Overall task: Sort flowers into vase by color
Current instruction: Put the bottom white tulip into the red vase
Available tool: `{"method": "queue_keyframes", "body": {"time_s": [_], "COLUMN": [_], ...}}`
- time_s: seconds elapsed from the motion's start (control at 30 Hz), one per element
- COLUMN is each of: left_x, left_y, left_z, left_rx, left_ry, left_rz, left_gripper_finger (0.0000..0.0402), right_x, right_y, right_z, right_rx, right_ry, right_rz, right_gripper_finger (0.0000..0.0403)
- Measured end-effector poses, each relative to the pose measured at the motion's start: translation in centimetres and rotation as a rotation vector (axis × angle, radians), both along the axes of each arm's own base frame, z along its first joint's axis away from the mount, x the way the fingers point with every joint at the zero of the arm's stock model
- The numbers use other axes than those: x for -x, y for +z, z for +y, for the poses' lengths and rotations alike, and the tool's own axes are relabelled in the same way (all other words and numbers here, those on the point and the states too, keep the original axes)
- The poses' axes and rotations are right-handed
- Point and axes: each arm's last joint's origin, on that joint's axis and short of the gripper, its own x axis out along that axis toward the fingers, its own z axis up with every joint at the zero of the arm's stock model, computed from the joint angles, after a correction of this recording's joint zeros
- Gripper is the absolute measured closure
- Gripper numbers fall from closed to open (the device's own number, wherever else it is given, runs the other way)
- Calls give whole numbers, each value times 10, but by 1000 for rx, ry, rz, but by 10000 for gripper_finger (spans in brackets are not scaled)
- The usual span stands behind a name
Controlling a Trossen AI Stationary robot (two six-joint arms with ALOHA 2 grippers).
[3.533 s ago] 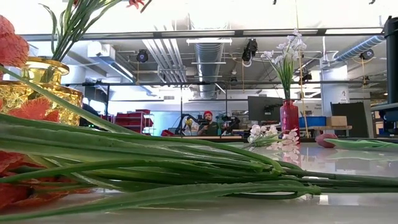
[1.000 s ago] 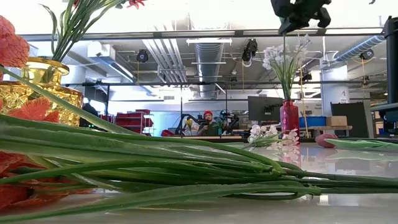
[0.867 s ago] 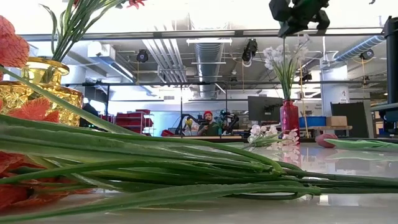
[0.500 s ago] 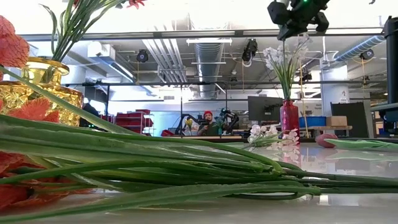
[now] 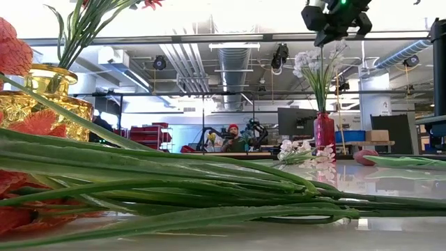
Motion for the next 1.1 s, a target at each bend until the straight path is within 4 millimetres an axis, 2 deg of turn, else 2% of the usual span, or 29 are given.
{"method": "queue_keyframes", "body": {"time_s": [0.5,1.1], "left_x": [0,1], "left_y": [-1,-2], "left_z": [0,0], "left_rx": [-2,-3], "left_ry": [1,0], "left_rz": [10,22], "left_gripper_finger": [245,245], "right_x": [4,6], "right_y": [6,-14], "right_z": [1,0], "right_rx": [7,-31], "right_ry": [-14,-20], "right_rz": [-75,49], "right_gripper_finger": [390,390]}}
